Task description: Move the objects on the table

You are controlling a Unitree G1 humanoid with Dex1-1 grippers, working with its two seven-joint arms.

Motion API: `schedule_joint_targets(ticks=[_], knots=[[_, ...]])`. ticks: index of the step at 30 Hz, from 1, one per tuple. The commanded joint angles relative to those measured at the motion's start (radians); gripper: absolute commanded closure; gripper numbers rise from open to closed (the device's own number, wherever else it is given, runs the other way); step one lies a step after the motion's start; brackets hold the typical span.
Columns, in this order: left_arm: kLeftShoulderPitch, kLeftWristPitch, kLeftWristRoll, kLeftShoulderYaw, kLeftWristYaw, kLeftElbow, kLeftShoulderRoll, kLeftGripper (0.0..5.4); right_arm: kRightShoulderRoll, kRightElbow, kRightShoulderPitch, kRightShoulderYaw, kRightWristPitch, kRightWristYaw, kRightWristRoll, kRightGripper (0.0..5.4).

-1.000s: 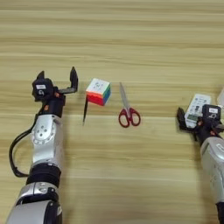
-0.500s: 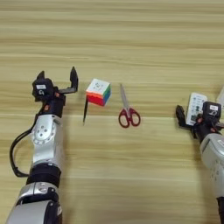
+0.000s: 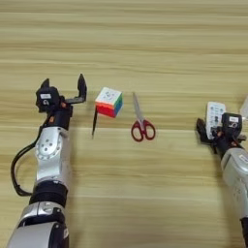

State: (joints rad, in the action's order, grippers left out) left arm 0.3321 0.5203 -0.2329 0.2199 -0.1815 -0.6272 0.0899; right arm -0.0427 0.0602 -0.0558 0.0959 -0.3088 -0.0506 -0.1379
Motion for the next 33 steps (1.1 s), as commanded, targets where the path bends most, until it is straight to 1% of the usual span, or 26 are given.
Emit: schedule_joint_targets(ticks=[1, 2, 4, 6, 10, 13, 23, 30, 33], knots=[[0.001, 0.008, 0.014, -0.004, 0.003, -0.001, -0.005, 0.0, 0.005, 0.086, 0.02, -0.023, -0.016, -0.014, 0.013, 1.63], [0.001, 0.008, 0.014, -0.004, 0.003, -0.001, -0.005, 0.0, 0.005, 0.094, 0.019, -0.026, -0.012, -0.016, 0.016, 1.68], [0.001, 0.008, 0.014, -0.005, 0.004, -0.001, -0.005, 0.0, 0.003, 0.108, 0.016, -0.032, -0.006, -0.021, 0.021, 1.96], [0.001, 0.008, 0.014, -0.005, 0.004, -0.001, -0.005, 0.0, 0.002, 0.123, 0.013, -0.041, -0.004, -0.031, 0.021, 2.09], [0.0, 0.008, 0.014, -0.005, 0.003, -0.002, -0.004, 0.0, 0.011, 0.14, 0.011, -0.069, -0.013, -0.067, 0.017, 2.5], [0.002, 0.009, 0.014, -0.005, 0.002, -0.005, -0.003, 0.0, 0.017, 0.145, 0.011, -0.101, -0.021, -0.1, 0.016, 2.51], [0.003, 0.007, 0.015, -0.005, 0.003, -0.01, -0.002, 0.0, 0.052, 0.144, 0.003, -0.187, -0.032, -0.163, 0.019, 2.51], [0.002, 0.009, 0.015, -0.005, 0.003, -0.009, -0.002, 0.0, 0.062, 0.169, -0.01, -0.203, -0.025, -0.167, 0.023, 2.51], [0.002, 0.009, 0.016, -0.006, 0.004, -0.009, -0.003, 0.0, 0.059, 0.179, -0.015, -0.208, -0.017, -0.17, 0.029, 2.51]])
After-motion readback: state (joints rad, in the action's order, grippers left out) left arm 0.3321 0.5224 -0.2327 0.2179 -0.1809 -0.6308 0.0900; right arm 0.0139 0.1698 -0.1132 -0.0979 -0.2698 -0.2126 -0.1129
